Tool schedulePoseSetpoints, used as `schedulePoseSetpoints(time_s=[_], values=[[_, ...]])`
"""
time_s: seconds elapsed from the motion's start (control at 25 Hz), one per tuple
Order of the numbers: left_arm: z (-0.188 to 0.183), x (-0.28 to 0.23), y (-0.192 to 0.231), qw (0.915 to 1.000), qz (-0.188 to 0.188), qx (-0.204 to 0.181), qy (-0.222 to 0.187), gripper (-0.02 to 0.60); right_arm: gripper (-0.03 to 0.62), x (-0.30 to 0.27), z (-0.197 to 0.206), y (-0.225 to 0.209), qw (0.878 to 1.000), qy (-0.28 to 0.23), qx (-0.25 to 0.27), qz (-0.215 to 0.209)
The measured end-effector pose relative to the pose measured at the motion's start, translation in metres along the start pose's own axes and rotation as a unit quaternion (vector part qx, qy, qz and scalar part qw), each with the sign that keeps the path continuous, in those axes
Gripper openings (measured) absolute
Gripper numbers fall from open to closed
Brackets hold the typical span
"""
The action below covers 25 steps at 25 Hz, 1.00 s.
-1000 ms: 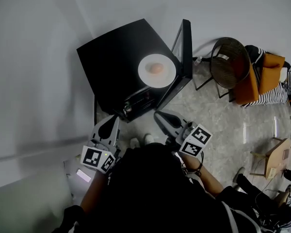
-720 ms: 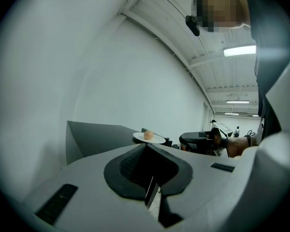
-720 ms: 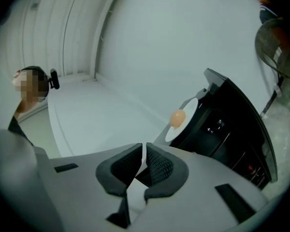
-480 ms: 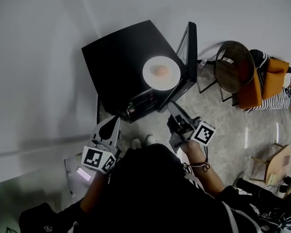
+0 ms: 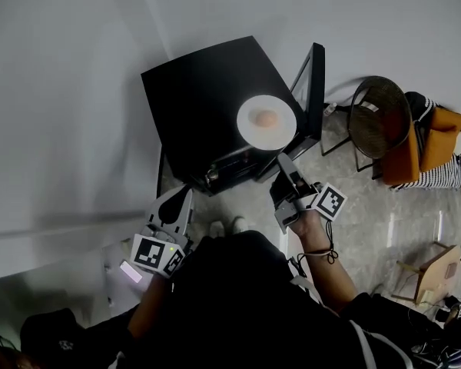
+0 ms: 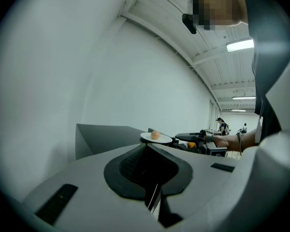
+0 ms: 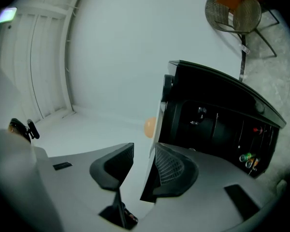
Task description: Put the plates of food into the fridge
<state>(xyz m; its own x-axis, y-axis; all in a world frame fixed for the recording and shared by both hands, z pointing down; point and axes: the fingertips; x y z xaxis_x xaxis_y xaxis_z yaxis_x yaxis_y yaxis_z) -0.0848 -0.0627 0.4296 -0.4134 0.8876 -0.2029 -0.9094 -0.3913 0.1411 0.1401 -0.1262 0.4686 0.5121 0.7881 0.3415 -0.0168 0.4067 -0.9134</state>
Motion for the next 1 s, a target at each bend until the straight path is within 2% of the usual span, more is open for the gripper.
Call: schedulePoseSetpoints(time_s=[0.2, 0.64, 0.68, 0.72, 0.76, 1.0], values=[[0.000, 0.002, 0.005, 1.0000, -0.009, 0.001, 0.000, 0.025, 0.150, -0.008, -0.011, -0.010, 0.999, -0.022, -0.029, 0.011], [0.002, 0.008, 0.011, 0.9996, -0.028, 0.001, -0.001, 0.025, 0.149, -0.019, -0.022, -0.033, 0.993, -0.052, -0.092, 0.046], [0.003, 0.010, 0.011, 0.9995, -0.031, 0.001, 0.002, 0.025, 0.133, -0.020, -0.022, -0.033, 0.993, -0.052, -0.096, 0.048], [0.004, 0.012, 0.012, 0.9995, -0.033, 0.001, 0.003, 0.024, 0.078, -0.019, -0.022, -0.033, 0.992, -0.052, -0.099, 0.051], [0.005, 0.013, 0.012, 0.9994, -0.034, 0.001, 0.002, 0.024, 0.055, -0.019, -0.021, -0.033, 0.992, -0.051, -0.101, 0.054], [0.006, 0.011, 0.015, 0.9995, -0.033, 0.003, -0.002, 0.024, 0.049, -0.016, -0.020, -0.034, 0.992, -0.039, -0.105, 0.063]])
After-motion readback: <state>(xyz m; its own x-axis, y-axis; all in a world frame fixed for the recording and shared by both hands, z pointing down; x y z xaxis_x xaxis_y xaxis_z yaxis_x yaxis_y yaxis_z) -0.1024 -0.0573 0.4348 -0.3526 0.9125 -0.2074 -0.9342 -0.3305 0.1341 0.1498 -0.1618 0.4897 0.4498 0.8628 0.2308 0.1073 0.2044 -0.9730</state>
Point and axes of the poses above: the fingertips, and each gripper's own axes: x backward along the fingers, y to its left, z out of its underside, and after that the axes turned 15 degrees about -z, right-handed
